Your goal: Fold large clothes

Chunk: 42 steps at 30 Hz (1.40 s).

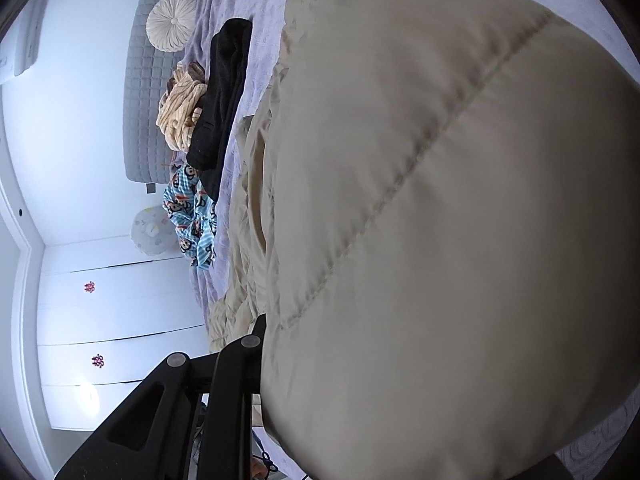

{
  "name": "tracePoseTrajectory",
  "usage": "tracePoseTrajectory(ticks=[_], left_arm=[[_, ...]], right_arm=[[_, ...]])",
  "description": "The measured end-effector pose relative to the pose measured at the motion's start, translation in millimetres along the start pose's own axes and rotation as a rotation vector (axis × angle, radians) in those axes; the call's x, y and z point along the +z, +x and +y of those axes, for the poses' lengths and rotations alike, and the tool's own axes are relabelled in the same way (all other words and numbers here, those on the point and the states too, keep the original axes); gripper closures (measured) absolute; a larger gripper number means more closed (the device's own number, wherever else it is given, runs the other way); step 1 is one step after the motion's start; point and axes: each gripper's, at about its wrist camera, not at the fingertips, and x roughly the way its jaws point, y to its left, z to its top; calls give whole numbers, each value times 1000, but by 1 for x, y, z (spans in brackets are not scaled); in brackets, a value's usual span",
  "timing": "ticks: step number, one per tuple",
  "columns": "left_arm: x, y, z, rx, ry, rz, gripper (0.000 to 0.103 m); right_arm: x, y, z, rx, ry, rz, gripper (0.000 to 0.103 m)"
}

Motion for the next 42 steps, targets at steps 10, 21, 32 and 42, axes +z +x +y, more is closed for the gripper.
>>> tracePoseTrajectory(ticks=[10,21,32,42], left_arm=[[-94,-11,27,59,-109,54,85],[-129,-28,21,230,-140,50,77],[-189,-71,4,267,-137,73,77],[-240,-61,-21,315,-129,104,77]], right_arm=[[-61,-34,-40,-35,68,37,81],[-52,-29,-35,-97,44,90,66],[-85,-85,-31,-141,-107,123,38],[-124,-121,-44,-171,-238,190,38]])
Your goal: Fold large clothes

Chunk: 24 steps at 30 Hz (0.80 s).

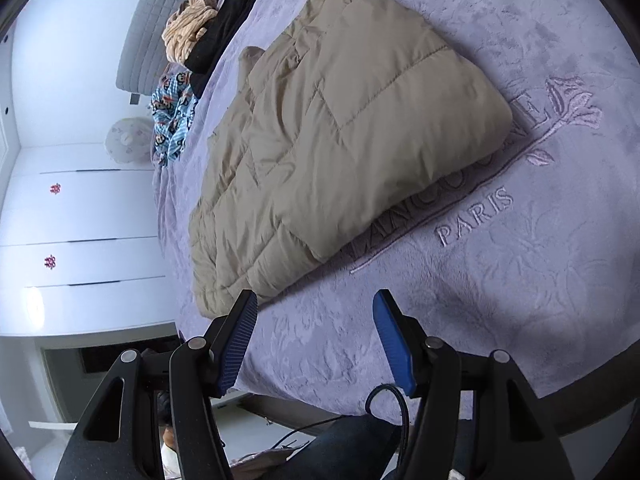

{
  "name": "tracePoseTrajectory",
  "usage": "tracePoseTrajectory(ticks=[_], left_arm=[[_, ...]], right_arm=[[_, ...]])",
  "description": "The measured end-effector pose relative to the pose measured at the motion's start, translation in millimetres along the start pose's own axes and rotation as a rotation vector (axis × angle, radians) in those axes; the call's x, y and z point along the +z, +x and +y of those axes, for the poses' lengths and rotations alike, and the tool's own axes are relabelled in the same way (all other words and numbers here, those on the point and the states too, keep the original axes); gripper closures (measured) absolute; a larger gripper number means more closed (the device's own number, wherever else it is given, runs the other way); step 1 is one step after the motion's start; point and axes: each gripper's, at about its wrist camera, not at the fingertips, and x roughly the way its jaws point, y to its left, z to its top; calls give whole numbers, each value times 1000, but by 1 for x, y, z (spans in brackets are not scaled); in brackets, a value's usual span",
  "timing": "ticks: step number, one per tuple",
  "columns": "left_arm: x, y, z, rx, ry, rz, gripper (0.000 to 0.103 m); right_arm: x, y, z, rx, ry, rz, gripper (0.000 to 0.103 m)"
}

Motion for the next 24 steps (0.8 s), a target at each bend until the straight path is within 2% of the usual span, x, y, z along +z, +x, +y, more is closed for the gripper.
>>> tracePoseTrajectory(ticks=[7,15,16,17,19,21,24], left_arm=[[11,-8,-13,89,55,-18,77],[63,-21,6,129,119,-23,76],[72,-23,11,133,123,-26,73],[80,-24,14,132,125,-30,42],[97,-33,22,157,121,-77,0],[116,-39,27,175,145,-114,1],[145,-36,41,178,142,-95,1]], right_arm=[[-19,-2,11,-44,-64,16,38],[-15,30,51,-85,-118,2,38],[-14,37,58,-85,-119,5,38],[-14,45,68,-84,-122,11,38],[-13,62,87,-82,-142,28,38],[-12,80,106,-91,-167,40,37],[-11,104,127,-89,-171,51,37]])
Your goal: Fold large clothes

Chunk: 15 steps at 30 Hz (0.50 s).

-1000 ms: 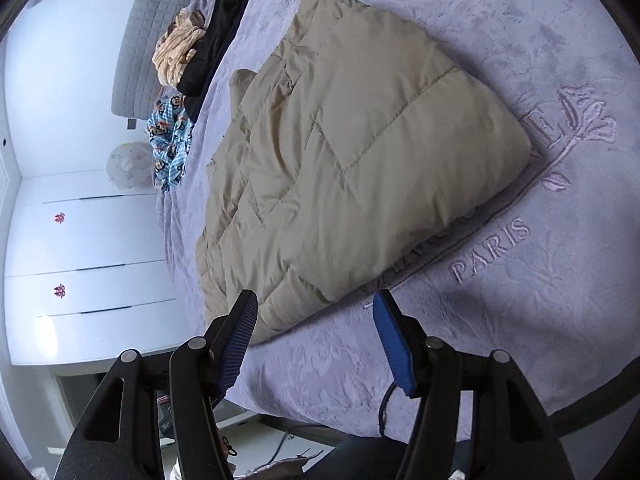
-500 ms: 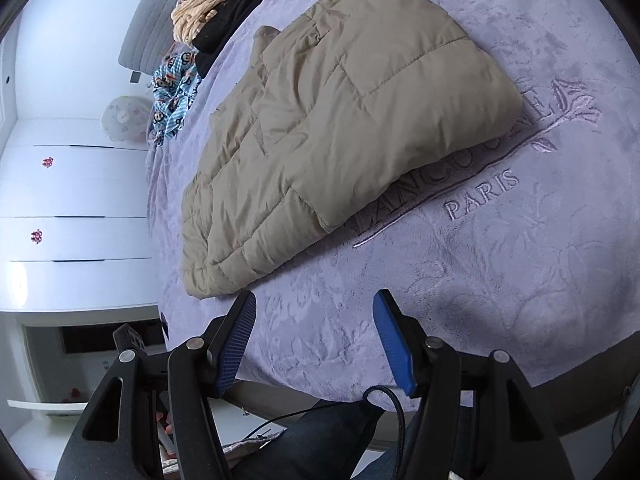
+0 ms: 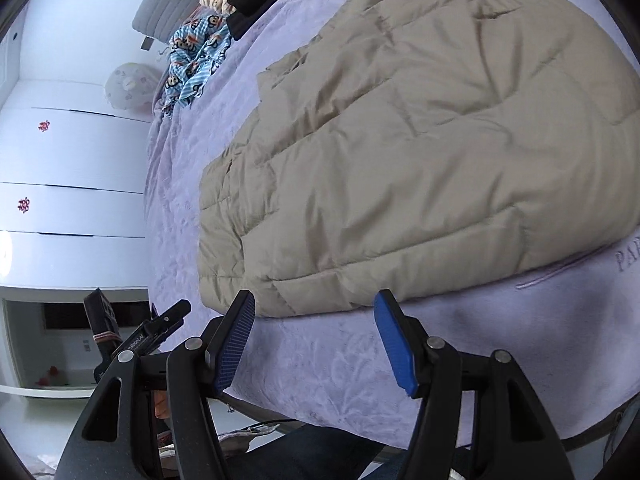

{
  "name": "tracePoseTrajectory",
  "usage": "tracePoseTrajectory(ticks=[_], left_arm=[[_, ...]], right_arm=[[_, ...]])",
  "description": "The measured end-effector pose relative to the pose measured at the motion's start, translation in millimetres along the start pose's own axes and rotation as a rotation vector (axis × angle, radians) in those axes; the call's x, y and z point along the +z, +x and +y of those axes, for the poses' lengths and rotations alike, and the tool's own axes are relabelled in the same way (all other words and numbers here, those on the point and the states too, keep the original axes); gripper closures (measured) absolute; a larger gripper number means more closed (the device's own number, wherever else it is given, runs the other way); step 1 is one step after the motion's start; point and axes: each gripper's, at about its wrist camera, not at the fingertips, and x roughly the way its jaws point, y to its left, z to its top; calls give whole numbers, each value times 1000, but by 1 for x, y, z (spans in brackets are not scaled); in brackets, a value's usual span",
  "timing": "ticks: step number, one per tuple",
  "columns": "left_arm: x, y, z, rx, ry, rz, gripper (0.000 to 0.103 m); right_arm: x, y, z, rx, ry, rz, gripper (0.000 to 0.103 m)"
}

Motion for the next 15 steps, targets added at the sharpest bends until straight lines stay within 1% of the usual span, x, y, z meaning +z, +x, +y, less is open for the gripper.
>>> tracePoseTrajectory(ticks=[3,6,7,8,9,10,13,15], left_arm=[[20,15,13,0,0,24,1],[33,37,18,-26,-7,60,1],[38,44,21,-38,-15,75,1],[43,51,24,-69,-22,93,1],[46,56,25,-103,-30,106,1],[51,61,27,-120,-38,109,1],[61,67,26,-142,-34,107,1],[65,70,24,-164,-23,107,1]], right_arm=[[4,19,18,-7,-1,19,37],[9,31,33,-62,-28,23,37],[11,34,36,-79,-31,19,36],[13,36,39,-86,-38,35,34],[16,38,41,-106,-40,31,27],[18,38,42,-120,-38,25,24],[26,37,43,-170,-25,1,24],[32,36,41,-188,-17,-9,24]])
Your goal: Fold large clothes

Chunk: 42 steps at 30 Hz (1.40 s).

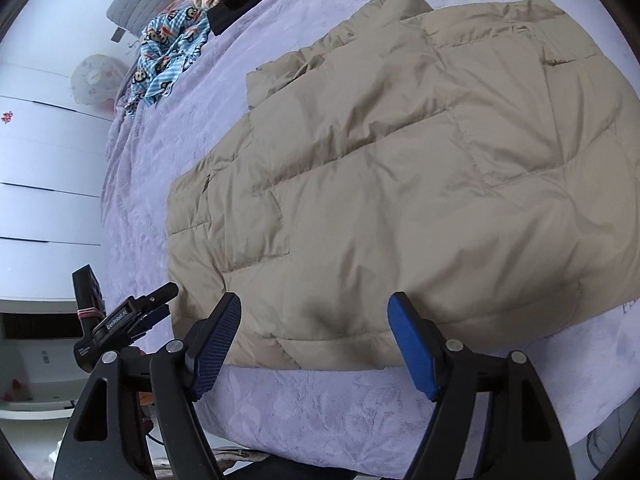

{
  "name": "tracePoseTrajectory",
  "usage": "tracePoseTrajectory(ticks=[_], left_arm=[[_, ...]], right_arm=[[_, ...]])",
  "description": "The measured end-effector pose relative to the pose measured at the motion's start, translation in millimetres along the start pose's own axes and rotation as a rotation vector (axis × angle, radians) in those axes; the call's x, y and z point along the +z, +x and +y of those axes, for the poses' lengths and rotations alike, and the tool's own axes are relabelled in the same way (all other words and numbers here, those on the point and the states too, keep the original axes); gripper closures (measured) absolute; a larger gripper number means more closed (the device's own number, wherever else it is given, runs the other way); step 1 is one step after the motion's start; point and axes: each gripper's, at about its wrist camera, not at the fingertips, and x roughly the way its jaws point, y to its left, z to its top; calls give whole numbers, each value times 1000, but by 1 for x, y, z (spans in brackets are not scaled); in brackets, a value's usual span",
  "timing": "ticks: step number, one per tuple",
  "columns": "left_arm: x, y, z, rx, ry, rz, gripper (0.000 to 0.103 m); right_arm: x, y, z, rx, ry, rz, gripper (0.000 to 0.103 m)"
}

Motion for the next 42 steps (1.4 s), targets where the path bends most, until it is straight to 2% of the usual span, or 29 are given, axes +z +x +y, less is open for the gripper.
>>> tracePoseTrajectory(ticks=[3,5,7,10,14,16,17,20,23,25,26,28,30,33,39,40,41,42], left_arm=[[-4,6,-5,24,38,-1,1],[-16,15,-5,102,69,-2,1],[-28,24,1,151,47,9,1],[-42,33,14,134,-11,-6,1],[-47,37,13,167,25,-28,0],[-42,32,10,162,11,-25,0],[-38,28,6,135,10,-32,0],[-19,24,0,-11,14,-25,0],[3,37,-10,-162,49,42,0],[15,56,-17,-231,83,96,0],[19,64,-20,-235,98,114,0],[30,77,-25,-253,122,143,0],[39,86,-32,-293,134,153,0],[51,97,-39,-345,151,169,0],[54,112,-54,-404,198,215,0],[57,110,-55,-432,195,226,5],[57,110,-58,-475,190,241,39],[56,110,-63,-528,172,277,54]], right_arm=[[9,1,-4,-23,5,4,24],[15,4,-6,-26,-3,15,24],[20,9,-9,-29,-21,34,24],[27,23,-15,-50,-43,83,24],[32,37,-20,-73,-89,130,24],[33,40,-20,-86,-109,144,24],[35,37,-19,-95,-123,138,24],[42,24,-12,-117,-167,76,24],[56,12,-8,-130,-173,14,24],[64,8,-7,-132,-175,-14,26],[68,7,-5,-135,-179,-26,30],[73,9,-2,-155,-200,-35,66],[78,15,1,-160,-219,-40,76],[84,27,2,-164,-243,-43,79],[92,68,-4,-184,-249,-19,79],[94,72,-6,-183,-245,-15,79],[95,76,-7,-181,-241,-12,79],[95,78,-9,-177,-235,-9,79]])
